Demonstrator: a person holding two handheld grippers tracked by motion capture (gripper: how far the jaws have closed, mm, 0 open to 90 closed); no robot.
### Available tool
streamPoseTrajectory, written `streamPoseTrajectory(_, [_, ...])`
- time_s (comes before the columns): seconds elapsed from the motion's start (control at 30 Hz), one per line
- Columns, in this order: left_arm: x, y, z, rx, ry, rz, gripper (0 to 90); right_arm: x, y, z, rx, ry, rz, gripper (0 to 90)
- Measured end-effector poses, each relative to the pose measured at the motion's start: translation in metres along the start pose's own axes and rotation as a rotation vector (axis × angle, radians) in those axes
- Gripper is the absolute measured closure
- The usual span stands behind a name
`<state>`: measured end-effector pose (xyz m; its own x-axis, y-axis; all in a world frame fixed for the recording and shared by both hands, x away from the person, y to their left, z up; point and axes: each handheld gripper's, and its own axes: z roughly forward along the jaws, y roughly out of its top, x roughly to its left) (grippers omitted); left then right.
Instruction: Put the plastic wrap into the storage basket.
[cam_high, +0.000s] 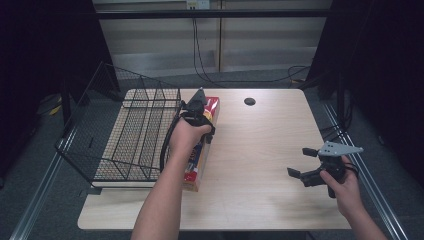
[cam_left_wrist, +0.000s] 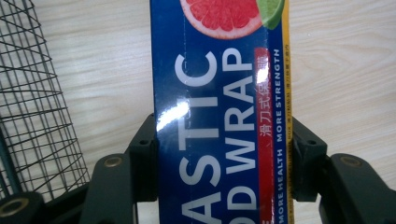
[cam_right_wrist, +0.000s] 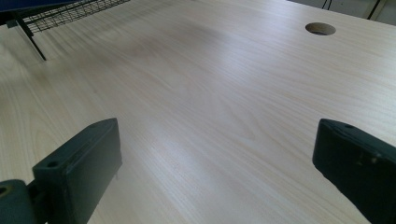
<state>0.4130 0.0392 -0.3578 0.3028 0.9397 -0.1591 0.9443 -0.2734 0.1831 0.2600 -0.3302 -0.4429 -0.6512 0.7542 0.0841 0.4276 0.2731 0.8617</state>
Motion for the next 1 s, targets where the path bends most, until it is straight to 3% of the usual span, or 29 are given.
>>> streamPoseTrajectory(0.1, [0.0, 0.0, -0.003, -0.007, -0.016, -0.025, 42.8, 0.0, 0.0, 0.0, 0.0, 0.0, 0.001, 0.9])
streamPoseTrajectory(0.4, [0.006, 0.002, -0.012, -0.012, -0.009, -0.036, 42.7, 0.0, 0.0, 0.0, 0.002, 0.003, -0.002, 0.9])
streamPoseTrajectory(0.53, [0.007, 0.003, -0.017, -0.017, 0.002, -0.021, 42.7, 0.0, 0.0, 0.001, 0.002, 0.004, -0.003, 0.9])
streamPoseTrajectory(0.67, [0.009, 0.004, -0.023, -0.013, -0.018, -0.044, 42.7, 0.0, 0.0, 0.001, 0.002, 0.004, -0.003, 0.9])
streamPoseTrajectory(1.0, [0.015, 0.006, -0.035, -0.016, 0.004, -0.054, 42.7, 0.0, 0.0, 0.002, 0.005, 0.009, -0.004, 0.9])
